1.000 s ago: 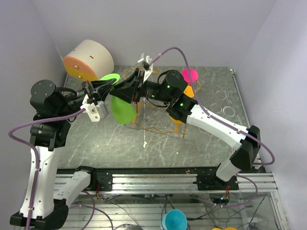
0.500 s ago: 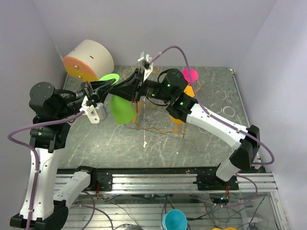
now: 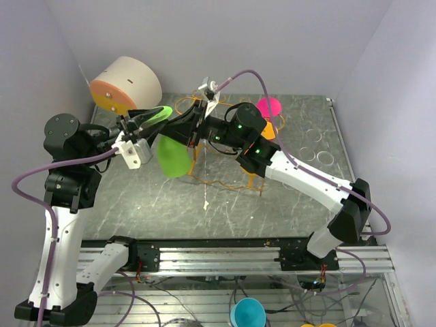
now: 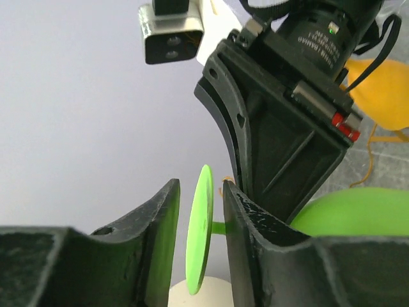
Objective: Place the wine glass upside down on the wine glass rack
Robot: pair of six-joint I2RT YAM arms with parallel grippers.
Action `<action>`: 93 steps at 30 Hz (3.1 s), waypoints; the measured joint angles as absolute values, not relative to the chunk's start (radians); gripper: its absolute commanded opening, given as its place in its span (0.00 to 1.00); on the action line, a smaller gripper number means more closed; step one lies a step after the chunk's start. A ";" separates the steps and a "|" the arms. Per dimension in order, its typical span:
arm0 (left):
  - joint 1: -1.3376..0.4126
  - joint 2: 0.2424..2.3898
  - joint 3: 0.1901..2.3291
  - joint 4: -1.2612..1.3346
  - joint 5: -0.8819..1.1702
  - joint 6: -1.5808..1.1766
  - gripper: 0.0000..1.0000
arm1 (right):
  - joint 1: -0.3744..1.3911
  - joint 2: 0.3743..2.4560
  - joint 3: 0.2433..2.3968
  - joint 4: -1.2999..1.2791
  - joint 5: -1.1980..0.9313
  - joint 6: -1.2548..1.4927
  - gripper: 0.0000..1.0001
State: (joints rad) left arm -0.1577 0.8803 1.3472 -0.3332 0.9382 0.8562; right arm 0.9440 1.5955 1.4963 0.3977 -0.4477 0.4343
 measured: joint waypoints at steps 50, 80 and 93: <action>-0.151 0.912 1.198 -0.641 0.319 0.361 1.00 | 0.953 0.931 0.925 0.057 0.336 0.313 0.00; -0.147 0.981 1.208 -0.675 0.197 0.437 1.00 | 0.950 1.021 0.913 0.107 0.476 0.294 0.00; -0.147 0.981 1.208 -0.674 0.194 0.437 1.00 | 0.949 1.045 0.907 0.137 0.507 0.295 0.04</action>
